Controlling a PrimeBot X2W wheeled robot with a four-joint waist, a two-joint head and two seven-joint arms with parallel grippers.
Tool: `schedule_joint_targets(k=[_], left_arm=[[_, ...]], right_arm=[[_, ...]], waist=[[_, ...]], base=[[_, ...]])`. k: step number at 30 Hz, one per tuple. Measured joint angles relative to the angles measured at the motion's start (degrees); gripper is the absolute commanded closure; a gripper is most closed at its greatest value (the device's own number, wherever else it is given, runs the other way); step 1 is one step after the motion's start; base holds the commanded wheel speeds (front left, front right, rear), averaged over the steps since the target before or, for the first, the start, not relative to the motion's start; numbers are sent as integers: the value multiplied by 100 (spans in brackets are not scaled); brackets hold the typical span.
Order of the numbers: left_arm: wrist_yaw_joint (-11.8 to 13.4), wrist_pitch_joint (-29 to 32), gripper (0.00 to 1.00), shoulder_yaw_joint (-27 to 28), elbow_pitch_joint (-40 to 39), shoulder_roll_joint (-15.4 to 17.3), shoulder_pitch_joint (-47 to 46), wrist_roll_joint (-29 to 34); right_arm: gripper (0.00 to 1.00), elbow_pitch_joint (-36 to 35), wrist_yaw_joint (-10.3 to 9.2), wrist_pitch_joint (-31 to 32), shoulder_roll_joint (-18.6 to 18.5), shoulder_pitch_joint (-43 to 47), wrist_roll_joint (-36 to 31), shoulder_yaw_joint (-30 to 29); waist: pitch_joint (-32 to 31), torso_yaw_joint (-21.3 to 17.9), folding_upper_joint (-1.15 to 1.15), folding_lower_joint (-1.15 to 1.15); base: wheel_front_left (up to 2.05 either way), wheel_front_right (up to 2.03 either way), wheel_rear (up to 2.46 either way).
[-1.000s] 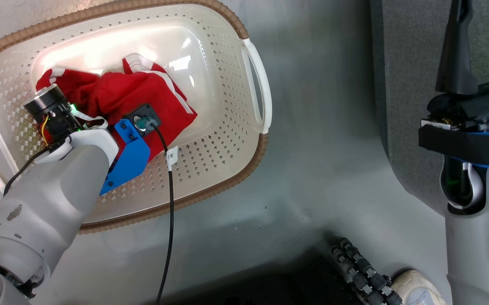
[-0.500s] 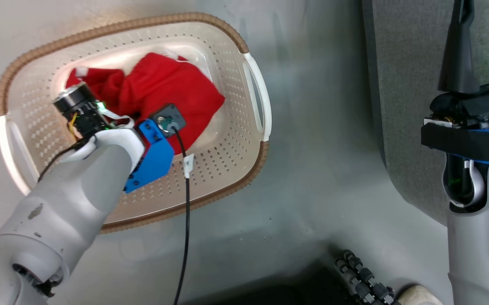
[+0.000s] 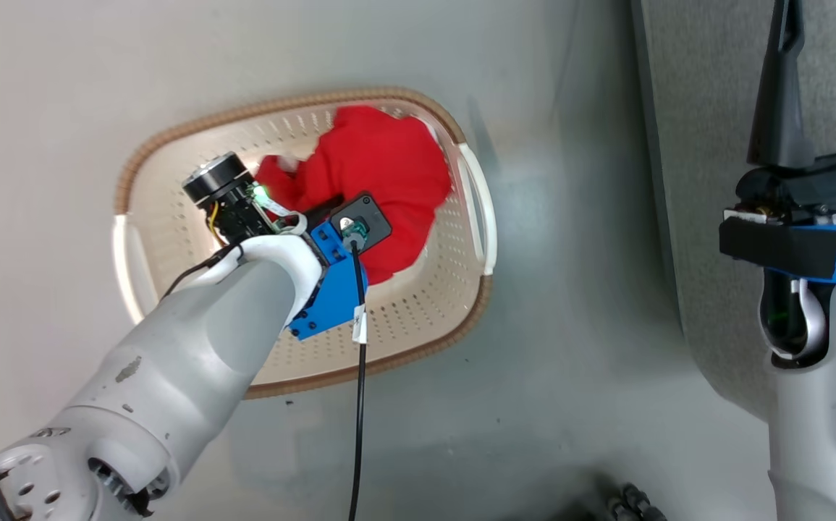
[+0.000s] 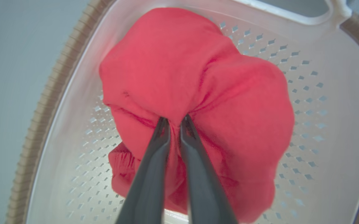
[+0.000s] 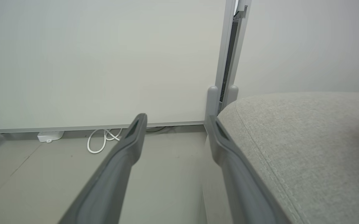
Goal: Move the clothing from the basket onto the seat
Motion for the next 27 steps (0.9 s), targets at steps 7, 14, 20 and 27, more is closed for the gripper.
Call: schedule_joint_targets(k=[7,14,20,27], left_arm=[[0,-505,100,0,-12,-179,120,-265],[1,-1028,100,1,-18,-323,175,-728],[0,-1317,100,188,-30,-370,201,-1161],[59,-1383,100,720,-355,-264,202,-1377]], right_arm=[[0,104,0,1,0,196,-125,-48],[0,250,0,1,1,481,-193,-138],[0,370,0,1,-5,721,-226,-181],[0,465,0,1,-30,917,-226,-142]], waist=[[-582,237,0,0],[-1189,436,0,0],[-1712,559,0,0],[-2252,646,0,0]], base=[[0,0,0],[0,0,0],[0,0,0],[0,0,0]])
